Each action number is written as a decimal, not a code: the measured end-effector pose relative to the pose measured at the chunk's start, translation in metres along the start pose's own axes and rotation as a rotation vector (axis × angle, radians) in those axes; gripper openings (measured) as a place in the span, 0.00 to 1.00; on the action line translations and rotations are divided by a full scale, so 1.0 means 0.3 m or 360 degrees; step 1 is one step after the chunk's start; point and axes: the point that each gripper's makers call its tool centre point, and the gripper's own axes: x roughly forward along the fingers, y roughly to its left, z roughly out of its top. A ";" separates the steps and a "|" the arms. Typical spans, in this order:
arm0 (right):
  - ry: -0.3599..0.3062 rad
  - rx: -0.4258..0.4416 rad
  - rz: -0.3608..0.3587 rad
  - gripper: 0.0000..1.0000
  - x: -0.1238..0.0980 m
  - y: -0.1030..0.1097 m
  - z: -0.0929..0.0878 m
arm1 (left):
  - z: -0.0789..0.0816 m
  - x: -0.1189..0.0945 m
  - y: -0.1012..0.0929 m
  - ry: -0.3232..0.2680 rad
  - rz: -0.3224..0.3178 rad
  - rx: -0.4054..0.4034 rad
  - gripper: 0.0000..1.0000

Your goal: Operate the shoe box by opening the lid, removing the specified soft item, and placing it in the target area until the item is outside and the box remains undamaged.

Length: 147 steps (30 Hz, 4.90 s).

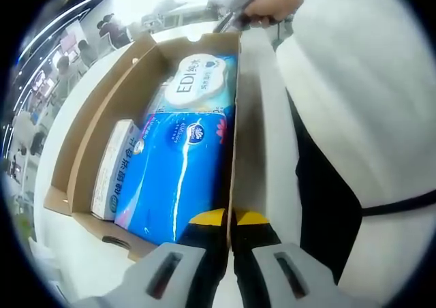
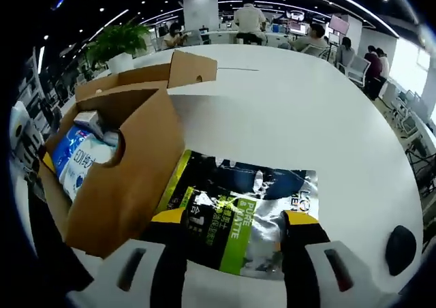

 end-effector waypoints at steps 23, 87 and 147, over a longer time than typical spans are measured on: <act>0.0021 -0.0051 0.0013 0.51 -0.030 -0.013 -0.028 | 0.001 -0.004 0.004 0.0034 -0.0012 -0.0010 0.02; -0.0351 -0.0061 0.0183 0.50 -0.311 0.090 0.449 | 0.003 -0.009 0.006 0.0020 0.0002 0.0000 0.02; 0.0417 -0.1325 0.0817 0.53 -0.193 0.522 0.249 | 0.004 -0.007 0.007 0.0028 0.0008 -0.0025 0.02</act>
